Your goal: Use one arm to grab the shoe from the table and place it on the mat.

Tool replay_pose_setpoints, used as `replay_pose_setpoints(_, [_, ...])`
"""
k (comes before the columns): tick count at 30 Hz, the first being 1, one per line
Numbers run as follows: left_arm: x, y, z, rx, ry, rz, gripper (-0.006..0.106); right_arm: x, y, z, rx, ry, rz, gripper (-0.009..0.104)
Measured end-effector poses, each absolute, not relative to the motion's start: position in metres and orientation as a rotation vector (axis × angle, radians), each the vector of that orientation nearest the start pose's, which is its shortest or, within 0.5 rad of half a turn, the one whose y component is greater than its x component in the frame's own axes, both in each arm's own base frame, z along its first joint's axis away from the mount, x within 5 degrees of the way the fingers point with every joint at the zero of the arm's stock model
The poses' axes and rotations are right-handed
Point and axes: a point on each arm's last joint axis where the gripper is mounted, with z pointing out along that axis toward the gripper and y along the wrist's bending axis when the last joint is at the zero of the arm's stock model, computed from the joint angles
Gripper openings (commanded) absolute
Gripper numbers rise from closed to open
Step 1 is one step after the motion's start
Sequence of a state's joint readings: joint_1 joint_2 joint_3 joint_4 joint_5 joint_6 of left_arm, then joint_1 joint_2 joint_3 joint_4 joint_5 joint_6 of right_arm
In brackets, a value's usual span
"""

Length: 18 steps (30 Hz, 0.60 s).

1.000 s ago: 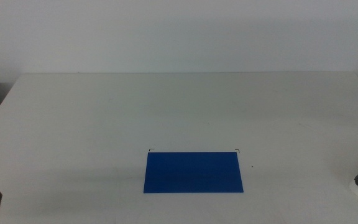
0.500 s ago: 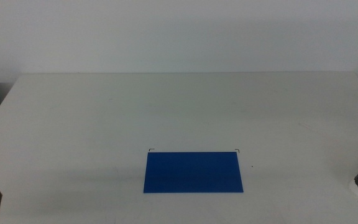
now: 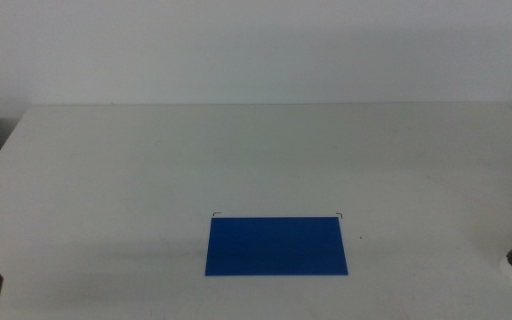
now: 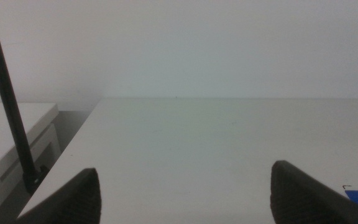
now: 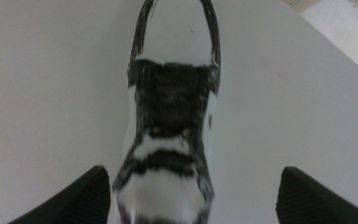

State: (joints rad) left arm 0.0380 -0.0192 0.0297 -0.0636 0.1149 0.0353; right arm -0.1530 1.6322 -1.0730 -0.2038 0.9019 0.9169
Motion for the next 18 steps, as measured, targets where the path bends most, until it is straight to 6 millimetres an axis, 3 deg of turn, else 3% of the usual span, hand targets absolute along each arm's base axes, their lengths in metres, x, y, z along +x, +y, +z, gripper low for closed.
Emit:
replay_pose_setpoints(12, [0.056,0.001,0.194,-0.047,1.608,0.002,0.094,0.324,-0.066,0.172,1.318,2.620,-0.091,0.081])
replay_pose_setpoints(15, [0.056,0.001,0.194,-0.047,1.608,0.002,0.094,0.326,-0.066,0.163,1.300,2.649,-0.099,0.072])
replay_pose_setpoints(18, [0.056,0.001,0.194,-0.047,1.608,0.002,0.094,0.327,-0.066,0.159,1.285,2.667,-0.103,0.053])
